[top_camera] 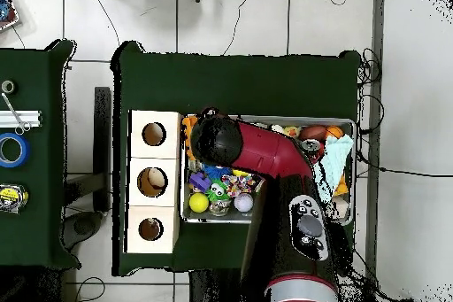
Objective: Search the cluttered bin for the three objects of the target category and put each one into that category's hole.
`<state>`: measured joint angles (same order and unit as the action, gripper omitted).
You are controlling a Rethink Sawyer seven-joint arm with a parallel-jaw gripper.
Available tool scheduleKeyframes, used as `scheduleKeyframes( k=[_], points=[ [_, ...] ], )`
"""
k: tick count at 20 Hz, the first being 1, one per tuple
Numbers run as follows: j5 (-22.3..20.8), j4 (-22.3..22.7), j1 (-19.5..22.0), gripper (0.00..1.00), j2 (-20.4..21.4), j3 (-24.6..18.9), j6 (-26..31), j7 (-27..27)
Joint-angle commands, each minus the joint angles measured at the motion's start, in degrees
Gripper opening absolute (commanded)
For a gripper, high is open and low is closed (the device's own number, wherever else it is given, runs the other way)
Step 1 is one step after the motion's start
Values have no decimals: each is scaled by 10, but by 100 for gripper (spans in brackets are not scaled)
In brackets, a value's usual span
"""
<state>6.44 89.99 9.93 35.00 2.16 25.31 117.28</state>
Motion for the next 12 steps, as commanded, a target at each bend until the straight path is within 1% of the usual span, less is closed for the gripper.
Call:
scheduleKeyframes(
  k=[1, 5, 7, 10, 12],
  points=[
    [15, 57, -3, 100, 9, -46, 46, 62],
    [25, 70, -11, 100, 16, -49, 39, 74],
    [27, 78, -14, 100, 12, -55, 17, 78],
    [27, 98, -12, 100, -4, -71, -35, 82],
    [26, 104, -17, 100, -10, -74, -53, 87]
  ],
)
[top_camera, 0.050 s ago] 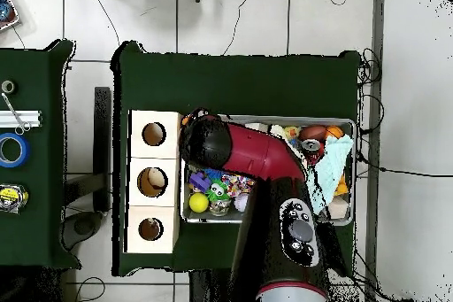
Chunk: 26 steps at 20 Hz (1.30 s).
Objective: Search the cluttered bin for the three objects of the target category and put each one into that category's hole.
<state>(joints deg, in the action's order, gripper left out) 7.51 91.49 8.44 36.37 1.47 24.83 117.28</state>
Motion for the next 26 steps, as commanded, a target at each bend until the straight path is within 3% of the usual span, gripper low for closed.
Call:
scheduleKeyframes(
  k=[1, 7, 11, 16, 21, 26],
  points=[
    [15, 92, -5, 100, -28, -69, -58, 91],
    [13, 117, -23, 100, -28, -71, -93, 103],
    [-5, 144, 1, 100, -28, -106, -122, 72],
    [-52, 163, 38, 100, -23, -166, -138, 4],
    [-102, 175, 60, 100, -18, -212, -149, -29],
    [-159, 159, 80, 100, -27, -240, -143, -55]
  ],
)
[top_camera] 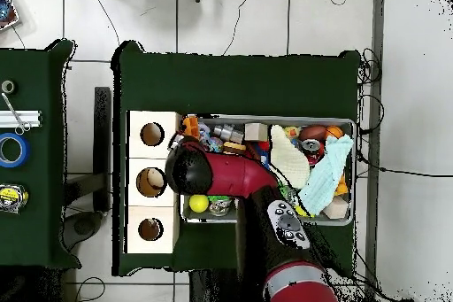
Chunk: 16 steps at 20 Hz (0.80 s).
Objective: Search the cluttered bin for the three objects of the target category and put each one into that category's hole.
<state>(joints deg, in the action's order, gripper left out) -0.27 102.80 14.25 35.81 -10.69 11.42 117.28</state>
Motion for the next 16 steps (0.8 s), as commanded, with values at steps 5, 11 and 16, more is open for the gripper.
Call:
scheduleKeyframes(
  k=[5, 11, 16],
  points=[
    [-109, 16, 28, 100, -20, -123, 29, -61],
    [-117, -40, 1, 100, -28, -88, 51, -37],
    [-138, -127, -20, 100, -60, -36, 80, -43]
  ],
)
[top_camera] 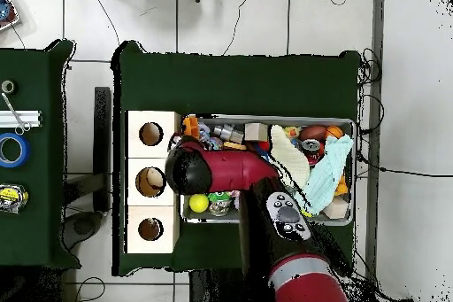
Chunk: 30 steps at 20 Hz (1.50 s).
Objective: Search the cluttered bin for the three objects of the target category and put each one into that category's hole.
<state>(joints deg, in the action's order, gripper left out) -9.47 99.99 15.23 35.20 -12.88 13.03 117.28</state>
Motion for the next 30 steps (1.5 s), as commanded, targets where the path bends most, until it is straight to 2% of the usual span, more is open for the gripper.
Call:
scheduleKeyframes(
  k=[1, 4, 7, 10, 13, 17, 19, 24, 25, 28, 30],
  points=[
    [-50, -109, -31, 100, -62, -9, 62, -43],
    [-74, -140, -24, 100, -96, 0, 46, -49],
    [-90, -153, -12, 100, -108, -2, 49, -57],
    [-118, -167, 23, 100, -108, -14, 71, -103],
    [-143, -183, 55, 100, -132, -38, 69, -127],
    [-167, -175, 78, 100, -135, -53, 70, -131],
    [-173, -152, 94, 100, -129, -59, 79, -130],
    [-168, -111, 86, 100, -106, -57, 93, -83],
    [-169, -110, 80, 0, -103, -52, 94, -72],
    [-149, -105, 75, 0, -99, -45, 102, -45],
    [-144, -96, 83, 0, -81, -53, 112, -52]
  ],
)
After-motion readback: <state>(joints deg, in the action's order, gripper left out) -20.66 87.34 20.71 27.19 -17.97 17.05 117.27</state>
